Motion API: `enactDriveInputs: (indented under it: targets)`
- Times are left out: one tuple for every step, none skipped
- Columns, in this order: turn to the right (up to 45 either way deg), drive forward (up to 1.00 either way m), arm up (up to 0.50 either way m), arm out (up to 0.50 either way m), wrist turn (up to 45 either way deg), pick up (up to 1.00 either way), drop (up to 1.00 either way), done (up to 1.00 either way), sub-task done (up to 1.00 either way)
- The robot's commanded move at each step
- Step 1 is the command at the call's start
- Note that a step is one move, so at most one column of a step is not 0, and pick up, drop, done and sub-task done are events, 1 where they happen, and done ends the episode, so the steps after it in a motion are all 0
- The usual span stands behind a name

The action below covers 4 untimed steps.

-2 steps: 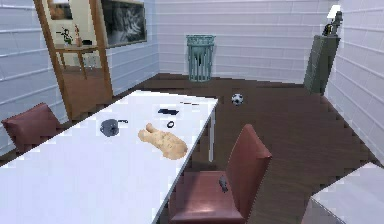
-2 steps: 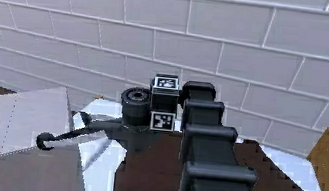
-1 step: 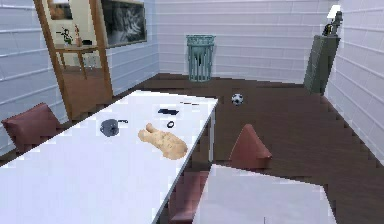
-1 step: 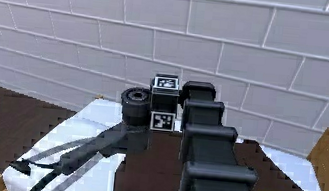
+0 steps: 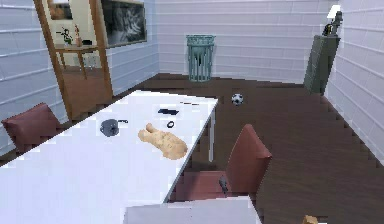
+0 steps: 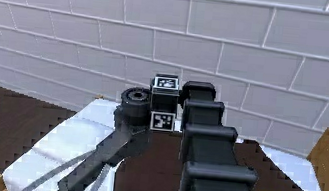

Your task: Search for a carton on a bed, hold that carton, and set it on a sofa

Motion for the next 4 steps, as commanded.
enactDriveInputs:
  targets:
    - [0.0,0.00,0.00,-0.12,0.0,0.00,0.00,0.00,0.00]
    - [-45.0,0.00,0.00,0.00,0.0,0.00,0.00,0.00,0.00]
    - [-45.0,0.00,0.00,0.00,0.0,0.00,0.00,0.00,0.00]
    - [-27.0,0.00,0.00,0.00,0.0,0.00,0.00,0.00,0.00]
